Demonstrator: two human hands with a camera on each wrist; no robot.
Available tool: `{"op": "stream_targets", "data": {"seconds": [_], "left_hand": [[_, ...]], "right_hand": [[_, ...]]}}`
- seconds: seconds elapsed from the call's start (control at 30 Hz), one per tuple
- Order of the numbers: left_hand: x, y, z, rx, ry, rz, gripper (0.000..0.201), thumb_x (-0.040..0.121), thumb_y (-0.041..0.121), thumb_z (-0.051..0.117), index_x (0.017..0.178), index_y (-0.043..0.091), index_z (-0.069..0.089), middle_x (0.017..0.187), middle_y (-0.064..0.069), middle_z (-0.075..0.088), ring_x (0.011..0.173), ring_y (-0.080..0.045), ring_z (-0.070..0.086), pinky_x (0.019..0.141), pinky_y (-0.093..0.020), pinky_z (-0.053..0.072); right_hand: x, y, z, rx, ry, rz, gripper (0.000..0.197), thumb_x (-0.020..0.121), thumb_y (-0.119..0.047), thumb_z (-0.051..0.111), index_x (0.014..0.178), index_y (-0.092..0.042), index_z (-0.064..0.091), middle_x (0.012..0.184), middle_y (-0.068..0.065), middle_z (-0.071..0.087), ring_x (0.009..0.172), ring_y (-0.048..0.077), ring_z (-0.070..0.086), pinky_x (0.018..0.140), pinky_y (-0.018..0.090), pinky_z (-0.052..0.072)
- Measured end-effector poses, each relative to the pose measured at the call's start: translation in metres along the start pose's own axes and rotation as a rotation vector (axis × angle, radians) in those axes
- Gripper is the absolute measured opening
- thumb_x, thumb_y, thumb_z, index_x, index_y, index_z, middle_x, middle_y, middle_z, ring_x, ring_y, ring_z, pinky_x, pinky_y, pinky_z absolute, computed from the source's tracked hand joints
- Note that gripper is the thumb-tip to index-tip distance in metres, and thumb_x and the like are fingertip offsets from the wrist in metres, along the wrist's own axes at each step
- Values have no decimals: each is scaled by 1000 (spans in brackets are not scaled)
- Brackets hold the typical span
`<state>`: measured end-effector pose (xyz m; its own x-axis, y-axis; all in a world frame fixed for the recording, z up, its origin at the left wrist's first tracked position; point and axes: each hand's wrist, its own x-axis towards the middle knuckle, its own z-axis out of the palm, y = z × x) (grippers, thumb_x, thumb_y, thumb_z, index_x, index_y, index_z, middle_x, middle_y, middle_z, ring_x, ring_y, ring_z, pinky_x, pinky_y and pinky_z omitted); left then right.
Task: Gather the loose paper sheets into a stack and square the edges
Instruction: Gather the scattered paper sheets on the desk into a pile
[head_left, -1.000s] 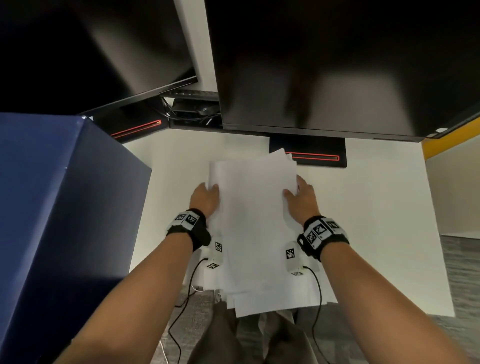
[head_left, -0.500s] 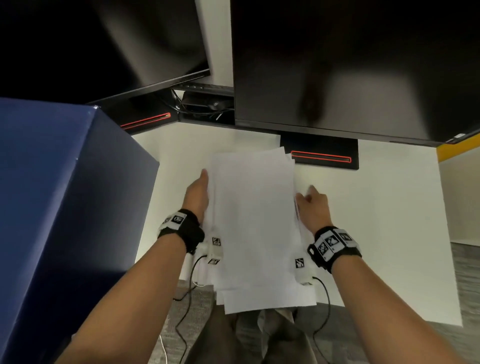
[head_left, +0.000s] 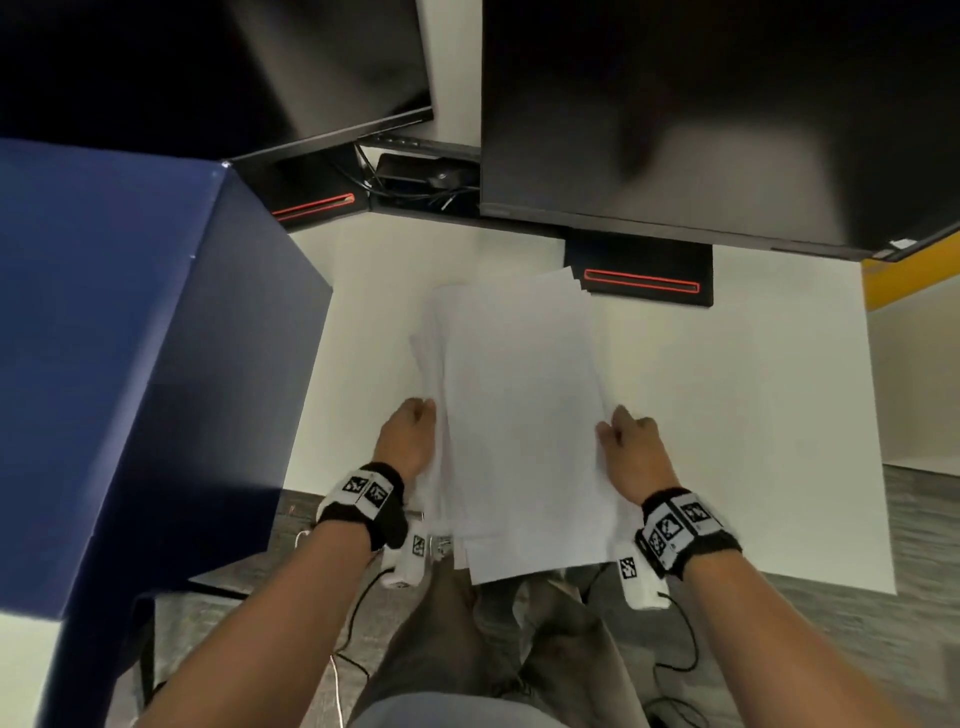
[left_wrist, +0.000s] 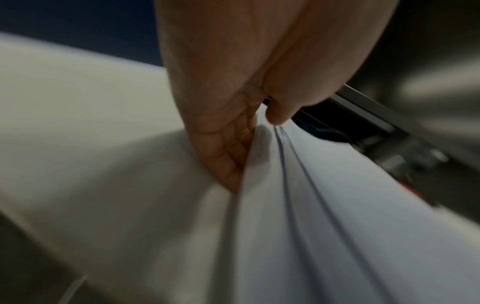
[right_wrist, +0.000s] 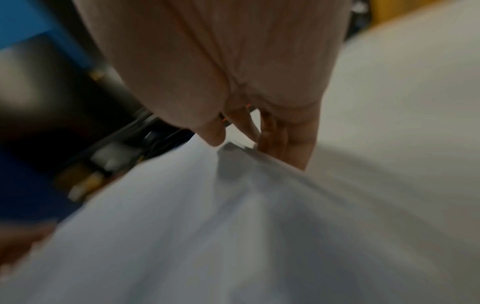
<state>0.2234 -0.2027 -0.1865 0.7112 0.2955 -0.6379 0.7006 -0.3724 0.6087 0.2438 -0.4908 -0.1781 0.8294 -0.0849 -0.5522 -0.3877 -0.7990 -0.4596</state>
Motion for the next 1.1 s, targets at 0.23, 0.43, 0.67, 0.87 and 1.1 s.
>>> {"op": "stream_targets", "data": {"seconds": [0.23,0.43,0.67,0.87,1.1], "left_hand": [[-31,-9,26,70,27,-12,41,109,36,29,115,2,52,119,-25,65,111,-39,62,93,-38,46],[-43,-35,12,360,102,29,34,105,26,39,108,4,65,101,-20,72,95,-37,68,81,-35,52],[-29,-11,-5,353,76,39,42,98,41,45,82,10,68,81,-9,73,80,-31,69,74,-30,52],[59,64,-21,157,241,-24,51,105,39,40,112,-3,69,118,-20,71,109,-35,65,83,-27,44],[78,77,-26,-18,350,3,34,99,18,46,121,13,72,128,-8,70,118,-29,63,91,-25,46]], "right_hand": [[-32,9,25,12,-65,-22,52,105,-19,35,153,-3,23,136,21,53,126,35,51,100,30,37],[-47,26,23,-227,38,-64,35,103,-28,36,122,-3,53,97,19,68,93,36,66,67,33,44],[-20,4,-13,-97,108,36,42,98,-36,48,101,1,68,104,21,71,98,34,65,77,30,45],[87,-51,-28,43,50,62,64,98,-47,39,120,12,52,128,32,53,116,41,55,95,36,43],[109,-77,-26,105,48,-66,40,97,-33,47,122,-2,57,115,19,59,109,37,58,87,33,43]]}}
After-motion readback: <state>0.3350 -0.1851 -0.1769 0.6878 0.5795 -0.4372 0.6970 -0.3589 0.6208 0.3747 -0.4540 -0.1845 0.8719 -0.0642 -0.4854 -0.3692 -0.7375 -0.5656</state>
